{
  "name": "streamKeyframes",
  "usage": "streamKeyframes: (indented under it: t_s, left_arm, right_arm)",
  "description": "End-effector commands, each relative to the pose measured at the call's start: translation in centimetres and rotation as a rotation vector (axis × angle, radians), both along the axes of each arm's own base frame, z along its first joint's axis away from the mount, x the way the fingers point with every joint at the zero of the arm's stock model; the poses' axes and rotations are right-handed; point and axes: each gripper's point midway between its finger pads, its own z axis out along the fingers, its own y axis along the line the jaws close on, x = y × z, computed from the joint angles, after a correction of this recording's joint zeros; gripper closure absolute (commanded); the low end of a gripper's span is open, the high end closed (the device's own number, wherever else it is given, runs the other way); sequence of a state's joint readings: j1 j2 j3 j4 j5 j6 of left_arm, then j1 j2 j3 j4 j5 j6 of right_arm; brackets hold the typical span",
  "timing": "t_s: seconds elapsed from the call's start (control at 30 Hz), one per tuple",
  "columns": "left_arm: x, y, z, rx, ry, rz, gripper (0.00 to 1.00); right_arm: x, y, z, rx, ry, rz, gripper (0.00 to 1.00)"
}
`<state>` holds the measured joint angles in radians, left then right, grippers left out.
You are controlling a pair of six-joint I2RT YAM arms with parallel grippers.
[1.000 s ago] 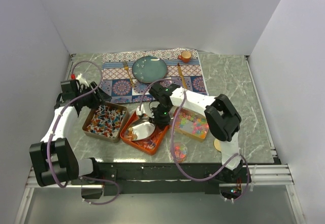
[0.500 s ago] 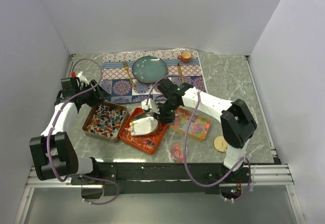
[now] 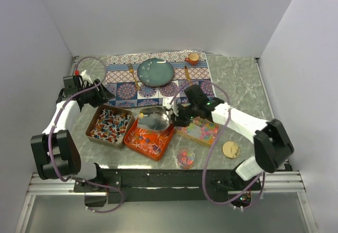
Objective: Pack the candies
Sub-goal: Scoop the fake candies from the storage box, then place the fake candies in the packing bottle.
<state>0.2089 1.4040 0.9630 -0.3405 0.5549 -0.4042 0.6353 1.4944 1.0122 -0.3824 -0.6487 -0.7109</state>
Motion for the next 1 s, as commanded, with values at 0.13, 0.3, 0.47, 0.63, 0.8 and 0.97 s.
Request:
streamKeyframes:
  t_s: [0.13,0.3,0.47,0.63,0.8,0.97]
  left_arm:
    - [2.9,-1.3,3.9,-0.045,-0.138,-0.055,0.41]
    - [3.7,-3.2,4.9,-0.04,-0.184,-0.131,0.4]
    - [3.9,-4.4,5.1,-0.035,-0.204,-0.161,0.41]
    - [3.7,-4.6,5.0,-0.032,-0.2,-0.158,0.41]
    - [3.4,-4.7,5.3,-0.034,-0.212,-0.155,0.41]
    - [2.8,-4.8,5.4,-0.043,-0.213,-0.154,0.4]
  right_arm:
    - [-0.5,-6.2,6.7,0.004,-0.252,0.009,1.0]
    - [-3.4,-13.3,5.4,-0.172,-0.328,0.051,1.0]
    - [-6.7,-17.2,4.0,-0.294,-0.405,0.138,1.0]
    - [-9.2,-19.3,1.8,-0.372,-0.404,0.173,1.0]
    - [-9.2,-20.5,0.9,-0.438,-0.42,0.169,1.0]
    - [-7.6,-21.8,1.3,-0.551,-0.43,0.182,1.0]
